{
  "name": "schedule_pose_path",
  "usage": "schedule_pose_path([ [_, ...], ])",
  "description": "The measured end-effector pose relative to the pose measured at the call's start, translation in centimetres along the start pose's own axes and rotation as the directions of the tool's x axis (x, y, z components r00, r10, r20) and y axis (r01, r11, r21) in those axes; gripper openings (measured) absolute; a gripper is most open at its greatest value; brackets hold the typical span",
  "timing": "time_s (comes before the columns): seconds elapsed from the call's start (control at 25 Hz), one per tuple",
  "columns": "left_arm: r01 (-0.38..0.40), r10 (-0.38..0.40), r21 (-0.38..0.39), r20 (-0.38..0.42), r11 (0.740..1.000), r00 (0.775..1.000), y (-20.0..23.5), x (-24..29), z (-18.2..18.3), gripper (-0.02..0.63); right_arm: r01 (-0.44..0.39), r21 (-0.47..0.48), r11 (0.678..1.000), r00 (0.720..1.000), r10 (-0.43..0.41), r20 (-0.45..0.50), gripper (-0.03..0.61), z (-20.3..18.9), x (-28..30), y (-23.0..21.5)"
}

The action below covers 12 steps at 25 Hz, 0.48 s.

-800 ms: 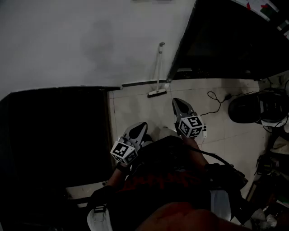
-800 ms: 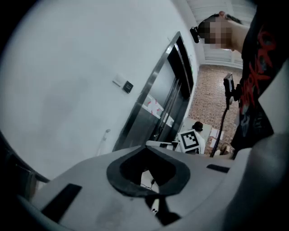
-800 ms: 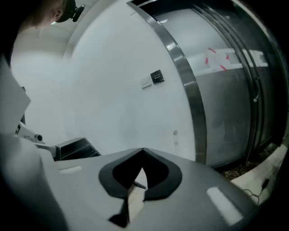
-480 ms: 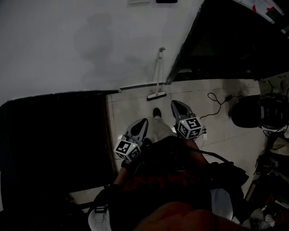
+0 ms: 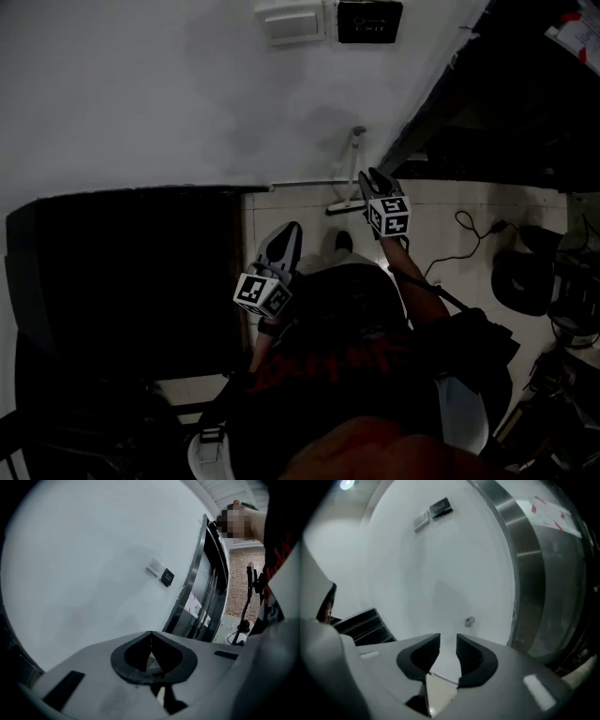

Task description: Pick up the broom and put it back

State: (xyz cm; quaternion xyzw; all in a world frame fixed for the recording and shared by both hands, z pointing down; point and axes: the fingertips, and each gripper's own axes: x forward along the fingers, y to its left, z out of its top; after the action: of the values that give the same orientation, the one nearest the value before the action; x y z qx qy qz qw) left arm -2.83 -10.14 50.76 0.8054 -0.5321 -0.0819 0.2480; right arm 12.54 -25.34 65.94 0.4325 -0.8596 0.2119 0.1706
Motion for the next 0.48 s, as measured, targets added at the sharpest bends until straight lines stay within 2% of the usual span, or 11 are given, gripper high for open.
schedule_pose_path([
  [0.12, -0.010, 0.010, -0.002, -0.015, 1.000, 1.000, 1.9, 0.1, 0.1, 0.005, 0.044, -0.062, 0.997, 0.993, -0.050, -0.103, 0.146, -2.0, 6.2, -1.9],
  [0.24, -0.030, 0.029, -0.015, -0.034, 0.999, 0.999, 3.7, 1.4, 1.4, 0.005, 0.094, -0.060, 0.994, 0.975, -0.104, -0.194, 0.178, -2.6, 12.8, -4.7],
  [0.32, -0.030, 0.030, -0.017, -0.038, 0.999, 0.999, 4.5, 1.9, 2.1, 0.005, 0.122, -0.083, 0.989, 0.964, -0.138, -0.228, 0.173, -2.5, 15.9, -6.1],
  [0.36, -0.031, 0.031, -0.010, -0.048, 0.999, 0.998, 4.9, 2.1, 2.1, 0.005, 0.136, -0.099, 0.986, 0.958, -0.156, -0.239, 0.124, -2.3, 16.6, -6.6],
  [0.48, -0.020, 0.019, -0.009, -0.054, 1.000, 0.998, 6.3, 2.6, 2.5, 0.005, 0.151, -0.088, 0.985, 0.957, -0.168, -0.237, 0.100, -1.9, 15.3, -6.3],
])
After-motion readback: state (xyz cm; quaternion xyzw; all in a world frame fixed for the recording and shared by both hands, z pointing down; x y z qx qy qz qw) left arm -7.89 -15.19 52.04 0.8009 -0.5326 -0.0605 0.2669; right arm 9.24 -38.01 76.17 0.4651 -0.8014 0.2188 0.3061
